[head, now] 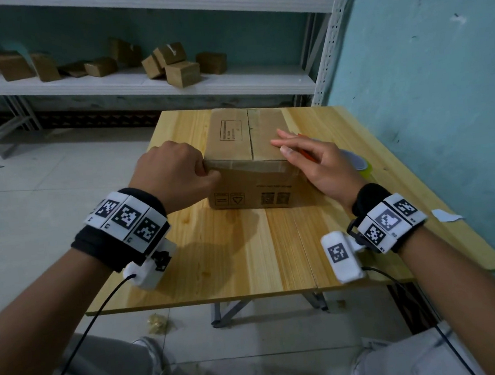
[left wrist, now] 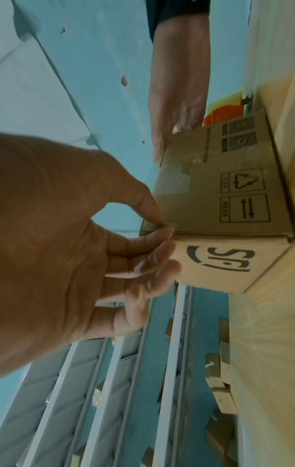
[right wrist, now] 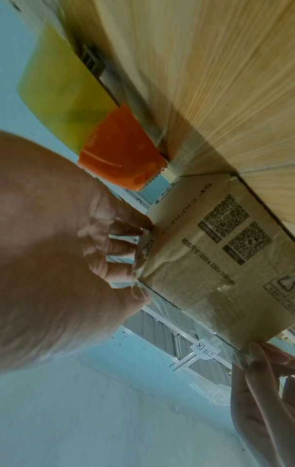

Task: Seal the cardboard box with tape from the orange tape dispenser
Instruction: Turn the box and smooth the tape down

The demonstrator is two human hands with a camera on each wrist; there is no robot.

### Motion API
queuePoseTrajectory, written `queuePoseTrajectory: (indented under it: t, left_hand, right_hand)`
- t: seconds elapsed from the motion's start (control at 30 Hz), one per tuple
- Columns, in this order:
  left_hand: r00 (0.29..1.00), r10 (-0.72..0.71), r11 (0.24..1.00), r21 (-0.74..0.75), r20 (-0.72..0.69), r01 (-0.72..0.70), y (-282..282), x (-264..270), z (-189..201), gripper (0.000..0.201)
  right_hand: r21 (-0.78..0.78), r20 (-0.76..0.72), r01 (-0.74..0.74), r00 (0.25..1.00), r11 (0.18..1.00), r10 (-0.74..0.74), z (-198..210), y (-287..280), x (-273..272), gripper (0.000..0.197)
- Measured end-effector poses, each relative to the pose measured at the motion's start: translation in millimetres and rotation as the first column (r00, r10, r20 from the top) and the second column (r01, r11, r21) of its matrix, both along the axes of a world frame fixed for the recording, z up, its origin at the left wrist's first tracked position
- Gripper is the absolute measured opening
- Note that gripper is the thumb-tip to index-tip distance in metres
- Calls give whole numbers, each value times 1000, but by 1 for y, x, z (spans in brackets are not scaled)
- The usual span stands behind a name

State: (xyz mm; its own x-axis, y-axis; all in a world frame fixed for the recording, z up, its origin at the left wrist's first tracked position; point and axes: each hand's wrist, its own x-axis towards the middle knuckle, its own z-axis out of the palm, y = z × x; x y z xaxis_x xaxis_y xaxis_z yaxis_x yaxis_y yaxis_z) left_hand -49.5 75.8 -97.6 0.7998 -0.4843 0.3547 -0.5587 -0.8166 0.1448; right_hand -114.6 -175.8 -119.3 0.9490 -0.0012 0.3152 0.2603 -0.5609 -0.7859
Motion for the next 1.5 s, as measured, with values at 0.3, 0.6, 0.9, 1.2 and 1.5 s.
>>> queuePoseTrajectory:
  t: [0.3, 0.6, 0.9, 1.2, 1.5]
  left_hand:
    - [997, 66, 994, -88, 33, -63, -4, -8, -5, 39]
    - [998, 67, 989, -132, 5, -66, -3, -7, -6, 30]
    - [997, 53, 976, -207, -50, -62, -2, -7, -7, 24]
    - [989, 49, 964, -254, -141, -84, 0, -4, -7, 26]
    - [973, -58, 990, -138, -223, 28, 14, 1, 7, 42]
  right_hand:
    - [-4, 0, 0, 1000, 1000, 0, 0, 0, 0, 31]
    - [-1, -9, -1, 1000, 1000, 1, -1, 0, 1, 31]
    - [-51, 19, 23, 1000, 998, -22, 0, 3, 1, 32]
    - [-64, 22, 48, 999, 997, -46, 1, 5, 2, 30]
    - [-57, 23, 33, 999, 998, -32, -1, 4, 4, 31]
